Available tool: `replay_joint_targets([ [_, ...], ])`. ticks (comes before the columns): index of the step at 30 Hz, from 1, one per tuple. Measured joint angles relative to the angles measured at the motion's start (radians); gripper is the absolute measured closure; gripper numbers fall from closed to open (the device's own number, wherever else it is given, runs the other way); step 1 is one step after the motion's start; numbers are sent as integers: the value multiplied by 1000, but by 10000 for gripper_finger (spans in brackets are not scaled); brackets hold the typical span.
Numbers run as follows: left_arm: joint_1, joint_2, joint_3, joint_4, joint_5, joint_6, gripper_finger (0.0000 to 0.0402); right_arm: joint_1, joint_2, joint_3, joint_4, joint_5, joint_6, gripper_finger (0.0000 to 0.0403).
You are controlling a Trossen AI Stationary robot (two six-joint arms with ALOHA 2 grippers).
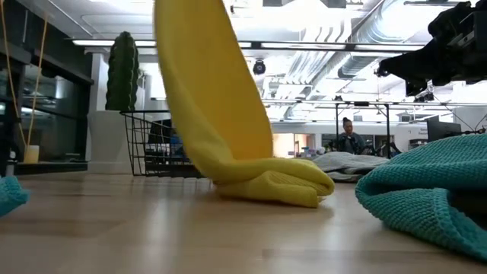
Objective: Fold microfiber towels
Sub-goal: Fold the left yellow microfiber cloth
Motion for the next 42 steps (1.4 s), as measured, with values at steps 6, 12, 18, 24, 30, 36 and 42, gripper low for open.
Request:
replay_joint_targets([
  [6,-58,-1,-103,68,-149,-122,402,0,0,0,0,0,0,402],
  [12,-72,-1,-162,82,-280,-187,401,0,0,0,0,0,0,402],
  [18,-75,-1,-182,80,-283,-202,401,0,0,0,0,0,0,402],
  [24,-74,-1,-182,81,-303,-185,401,0,6,-1,96,33,223,402],
  [30,-69,-1,-182,80,-324,-183,401,7,111,-2,439,-128,211,402],
  [36,-46,-1,-182,79,-319,-184,401,84,479,8,795,-236,63,402],
  [42,-41,-1,-182,73,-317,-180,401,138,876,170,814,-175,34,402],
])
